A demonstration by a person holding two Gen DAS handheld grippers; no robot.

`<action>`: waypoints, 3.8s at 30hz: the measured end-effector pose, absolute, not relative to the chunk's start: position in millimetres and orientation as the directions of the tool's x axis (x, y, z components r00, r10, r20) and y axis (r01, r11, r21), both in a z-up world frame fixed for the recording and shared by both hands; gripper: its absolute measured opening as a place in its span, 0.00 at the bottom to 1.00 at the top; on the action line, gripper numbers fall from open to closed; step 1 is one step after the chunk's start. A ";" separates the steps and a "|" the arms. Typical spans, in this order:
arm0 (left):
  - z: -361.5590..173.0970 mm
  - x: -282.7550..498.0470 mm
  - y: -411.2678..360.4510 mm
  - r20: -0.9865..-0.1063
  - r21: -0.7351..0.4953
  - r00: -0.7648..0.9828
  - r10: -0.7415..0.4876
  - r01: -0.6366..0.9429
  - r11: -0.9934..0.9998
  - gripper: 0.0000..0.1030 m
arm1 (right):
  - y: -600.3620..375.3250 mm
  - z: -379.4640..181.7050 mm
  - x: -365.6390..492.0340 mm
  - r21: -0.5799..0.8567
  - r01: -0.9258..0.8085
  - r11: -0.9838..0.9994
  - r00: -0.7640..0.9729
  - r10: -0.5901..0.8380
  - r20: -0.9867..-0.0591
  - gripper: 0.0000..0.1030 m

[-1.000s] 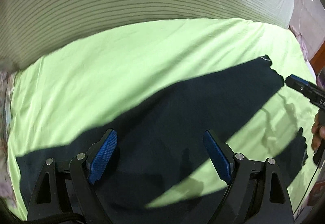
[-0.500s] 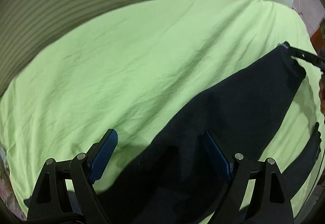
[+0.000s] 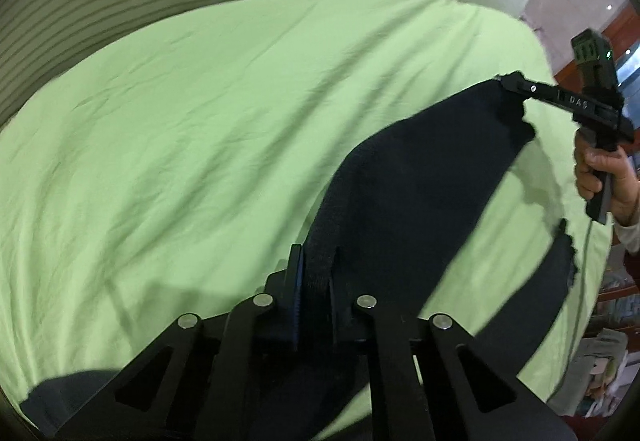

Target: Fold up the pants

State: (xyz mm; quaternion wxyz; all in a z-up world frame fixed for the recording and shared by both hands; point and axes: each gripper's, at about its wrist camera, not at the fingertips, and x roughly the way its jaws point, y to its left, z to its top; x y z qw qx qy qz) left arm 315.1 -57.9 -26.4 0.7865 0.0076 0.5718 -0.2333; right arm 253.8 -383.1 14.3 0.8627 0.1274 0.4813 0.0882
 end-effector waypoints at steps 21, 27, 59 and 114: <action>5.5 152.9 -38.2 -0.829 -0.391 0.245 -0.503 0.391 0.833 0.06 | -379.7 45.4 108.4 0.306 -0.208 0.929 0.453 0.369 -0.812 0.08; 9.0 113.5 -35.9 -0.822 -0.382 0.250 -0.512 0.425 0.821 0.06 | -379.3 33.4 74.4 0.227 -0.218 0.949 0.408 0.300 -0.862 0.08; 20.0 86.5 80.4 -0.906 -0.290 0.360 -0.223 -0.141 0.947 0.64 | -316.1 43.9 40.3 0.265 -0.109 0.958 0.507 0.283 -0.814 0.48; -23.2 -39.9 263.4 -0.779 -0.593 0.596 -0.198 -0.595 0.542 0.07 | 18.8 -29.0 59.6 0.203 -0.760 0.617 0.045 0.362 -0.931 0.11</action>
